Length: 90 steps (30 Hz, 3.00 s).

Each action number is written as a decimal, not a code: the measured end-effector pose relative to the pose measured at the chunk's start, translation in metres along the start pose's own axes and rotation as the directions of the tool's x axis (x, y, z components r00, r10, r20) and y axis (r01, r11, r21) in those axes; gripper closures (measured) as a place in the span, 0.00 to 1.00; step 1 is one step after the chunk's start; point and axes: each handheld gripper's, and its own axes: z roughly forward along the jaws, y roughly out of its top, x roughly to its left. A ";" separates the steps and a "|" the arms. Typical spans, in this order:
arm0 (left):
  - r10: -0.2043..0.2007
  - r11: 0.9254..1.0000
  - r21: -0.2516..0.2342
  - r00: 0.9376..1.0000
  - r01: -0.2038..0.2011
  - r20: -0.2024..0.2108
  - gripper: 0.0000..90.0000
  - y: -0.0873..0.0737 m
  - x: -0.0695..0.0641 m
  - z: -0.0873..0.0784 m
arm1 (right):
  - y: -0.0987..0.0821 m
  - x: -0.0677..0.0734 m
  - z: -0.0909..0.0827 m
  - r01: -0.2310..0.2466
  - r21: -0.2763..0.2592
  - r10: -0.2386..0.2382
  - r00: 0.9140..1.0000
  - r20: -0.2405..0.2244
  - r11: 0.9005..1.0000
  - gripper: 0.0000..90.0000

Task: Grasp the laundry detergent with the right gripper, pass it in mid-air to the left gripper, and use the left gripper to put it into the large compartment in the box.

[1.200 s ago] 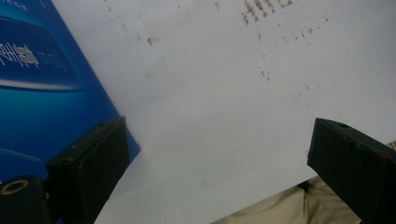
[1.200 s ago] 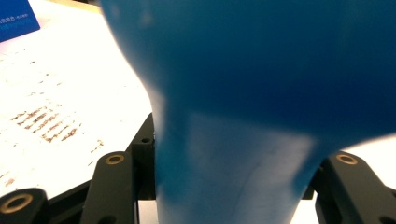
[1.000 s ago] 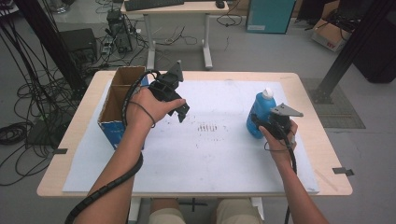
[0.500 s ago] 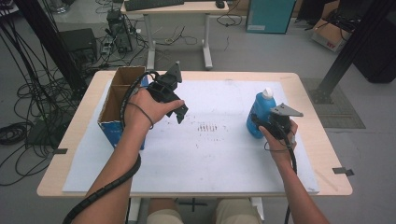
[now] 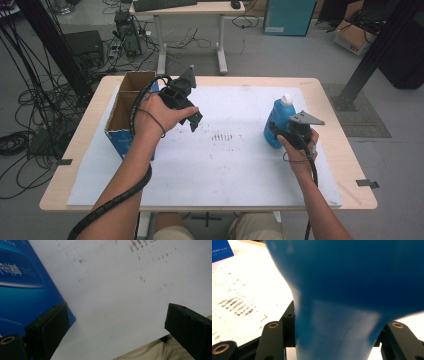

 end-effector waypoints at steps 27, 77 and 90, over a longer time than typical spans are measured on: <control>0.011 1.000 -0.015 1.000 -0.011 0.013 0.07 0.005 0.000 0.000 | 0.000 0.000 0.000 -0.001 0.000 0.001 1.000 0.000 1.000 0.49; 0.133 0.990 -0.048 0.991 -0.132 0.013 0.06 0.016 -0.004 -0.019 | 0.041 -0.009 -0.015 0.004 0.037 -0.002 0.997 -0.072 0.999 0.49; 0.416 0.908 -0.062 0.909 -0.415 0.011 0.06 0.023 0.001 -0.047 | 0.088 0.013 -0.006 0.060 0.072 -0.032 0.941 -0.336 0.996 0.48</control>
